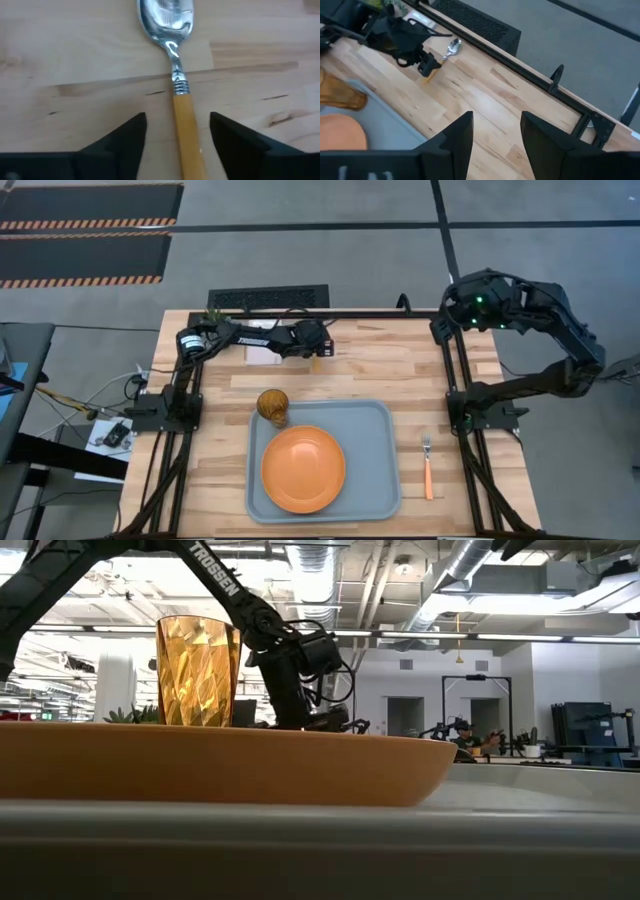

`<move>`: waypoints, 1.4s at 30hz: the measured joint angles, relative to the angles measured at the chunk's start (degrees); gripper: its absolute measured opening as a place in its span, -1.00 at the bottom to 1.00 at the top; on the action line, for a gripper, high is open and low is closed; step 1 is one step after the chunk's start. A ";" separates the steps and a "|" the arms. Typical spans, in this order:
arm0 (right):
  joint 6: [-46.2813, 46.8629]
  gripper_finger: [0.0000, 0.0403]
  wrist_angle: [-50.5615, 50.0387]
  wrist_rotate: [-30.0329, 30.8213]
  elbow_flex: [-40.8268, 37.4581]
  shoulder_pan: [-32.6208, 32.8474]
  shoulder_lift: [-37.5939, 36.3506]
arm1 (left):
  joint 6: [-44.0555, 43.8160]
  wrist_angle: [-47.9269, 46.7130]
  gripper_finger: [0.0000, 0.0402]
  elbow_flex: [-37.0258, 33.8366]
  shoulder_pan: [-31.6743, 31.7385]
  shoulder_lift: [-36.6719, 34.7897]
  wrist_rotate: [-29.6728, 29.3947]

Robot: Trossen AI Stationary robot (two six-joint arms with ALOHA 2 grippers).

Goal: Pick and place plate/cup/fork/spoon on tray
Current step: Put the orange spoon on the gray tray to the right of the orange plate

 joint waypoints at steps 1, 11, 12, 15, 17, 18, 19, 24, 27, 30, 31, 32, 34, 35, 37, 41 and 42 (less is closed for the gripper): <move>0.31 -0.08 0.02 0.01 0.00 0.27 -0.14 | -0.10 -0.24 -0.04 0.00 0.04 0.00 0.56; 0.98 -0.12 1.39 0.12 0.02 2.79 -0.44 | 1.79 0.06 -0.85 0.15 -0.12 2.27 3.03; 1.00 -0.13 1.70 0.15 0.02 3.06 -0.42 | 1.78 0.27 -0.89 0.15 -0.12 2.27 3.30; 1.00 -0.14 2.43 0.15 0.02 3.55 -0.44 | 1.76 1.86 -0.94 0.34 -0.28 2.16 5.09; 1.00 -0.15 2.45 0.14 0.02 3.58 -0.42 | 2.26 1.76 -0.91 0.41 -0.27 2.14 5.30; 1.00 -0.15 2.45 0.15 0.02 3.55 -0.42 | 2.64 1.36 -0.90 0.73 -0.26 2.16 5.51; 1.00 -0.15 2.45 0.15 0.02 3.55 -0.42 | 3.03 1.08 -0.90 0.95 -0.25 2.17 5.60; 0.98 -0.16 2.15 0.15 0.02 3.53 -0.42 | 5.27 0.16 -0.97 2.82 -0.32 2.27 5.46; 0.58 -0.17 2.43 0.18 -0.71 3.53 -0.14 | 5.74 -0.15 -0.99 3.96 -0.31 2.45 6.89; -0.34 -0.17 4.55 0.08 -4.44 3.23 -0.21 | 7.66 -0.95 -1.00 5.22 -0.68 2.55 9.05; -0.44 -0.17 5.43 -0.23 -5.97 2.87 -0.32 | 8.33 -1.57 -1.00 5.54 -0.98 2.47 9.82; -0.74 -0.17 6.27 -0.63 -7.68 2.30 -0.50 | 8.91 -1.94 -0.99 5.83 -1.37 2.45 9.95; -0.98 -0.17 8.25 -2.36 -11.25 1.13 -1.05 | 8.72 -2.54 -0.99 6.13 -1.79 2.45 9.75; -0.98 -0.17 9.63 -3.37 -13.16 0.51 -1.28 | 8.17 -2.76 -0.99 6.14 -1.87 2.43 9.68; -0.94 -0.17 12.83 -5.86 -16.79 -0.12 -1.49 | 8.36 -2.79 -0.99 6.15 -1.97 2.40 9.89; -0.96 -0.17 19.17 -9.15 -22.42 -0.31 -1.81 | 9.12 -2.75 -0.99 6.16 -2.52 2.36 9.49; -1.02 -0.17 20.39 -9.31 -23.97 -0.34 -1.75 | 9.29 -2.70 -0.99 6.16 -2.62 2.36 9.54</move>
